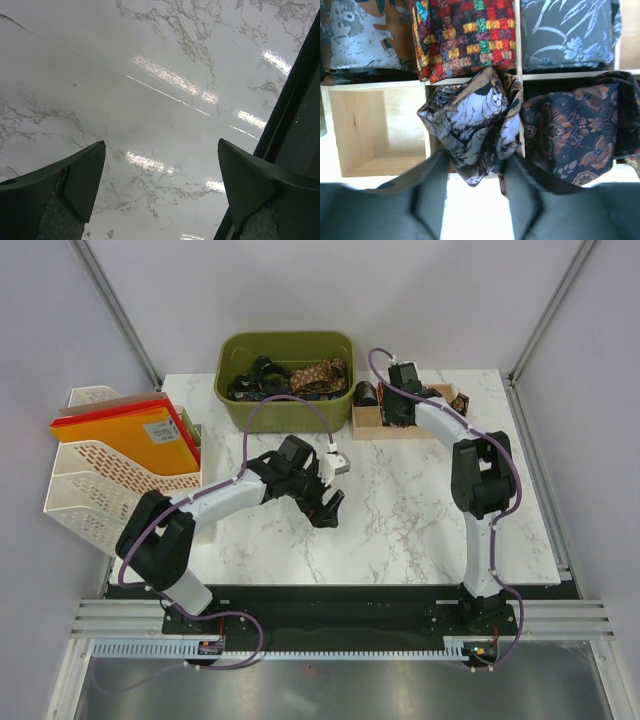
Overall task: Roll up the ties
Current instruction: Place the tie in the storage box.
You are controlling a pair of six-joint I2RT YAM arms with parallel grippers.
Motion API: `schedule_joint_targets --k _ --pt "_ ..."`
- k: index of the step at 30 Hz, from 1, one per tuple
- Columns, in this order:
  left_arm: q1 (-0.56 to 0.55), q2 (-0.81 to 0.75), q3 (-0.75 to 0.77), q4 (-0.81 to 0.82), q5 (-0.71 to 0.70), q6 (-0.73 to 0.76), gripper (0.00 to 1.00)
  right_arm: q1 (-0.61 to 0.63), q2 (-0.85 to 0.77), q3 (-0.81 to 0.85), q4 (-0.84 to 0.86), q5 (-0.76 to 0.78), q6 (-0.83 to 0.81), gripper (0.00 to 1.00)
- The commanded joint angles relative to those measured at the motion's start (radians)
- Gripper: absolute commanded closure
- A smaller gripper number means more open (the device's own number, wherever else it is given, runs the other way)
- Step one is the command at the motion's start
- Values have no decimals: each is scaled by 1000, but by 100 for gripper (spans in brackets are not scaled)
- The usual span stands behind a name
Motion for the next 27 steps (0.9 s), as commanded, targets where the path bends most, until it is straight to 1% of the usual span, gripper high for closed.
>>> schedule_joint_targets --k 1,5,6,8,9,12,16,19,23,24,26,27 --pt "4 -24 14 -20 5 -18 0 7 -28 25 -62 -34 -19 41" --pt "6 -56 29 -34 -21 -5 0 5 -67 51 -69 -41 -39 35" --pt "7 -62 31 -42 -27 1 0 5 -75 57 -68 -42 -44 31" --pt "10 -81 37 -48 -44 5 0 4 -98 84 -71 -43 -59 27" --pt "15 -85 41 -52 -50 7 0 5 -105 91 -68 -43 -65 23" --pt "28 -104 61 -72 -57 9 0 2 -150 116 -68 -37 -85 16" --pt "51 -128 104 -104 -49 16 0 -4 -199 117 -70 -60 -101 3" --pt "78 -131 165 -134 -61 -4 1 -12 -252 104 -71 -93 -111 2" --pt "162 -121 271 -206 -41 -42 1 -56 -349 42 -73 -156 -113 2" --pt "177 -121 321 -221 -49 -47 0 -65 -392 9 -71 -166 -116 2" --pt "234 -121 366 -255 -47 -63 1 -93 -436 -33 -71 -178 -124 2" --pt "254 -122 397 -261 -44 -70 1 -101 -484 -77 -74 -183 -127 2"
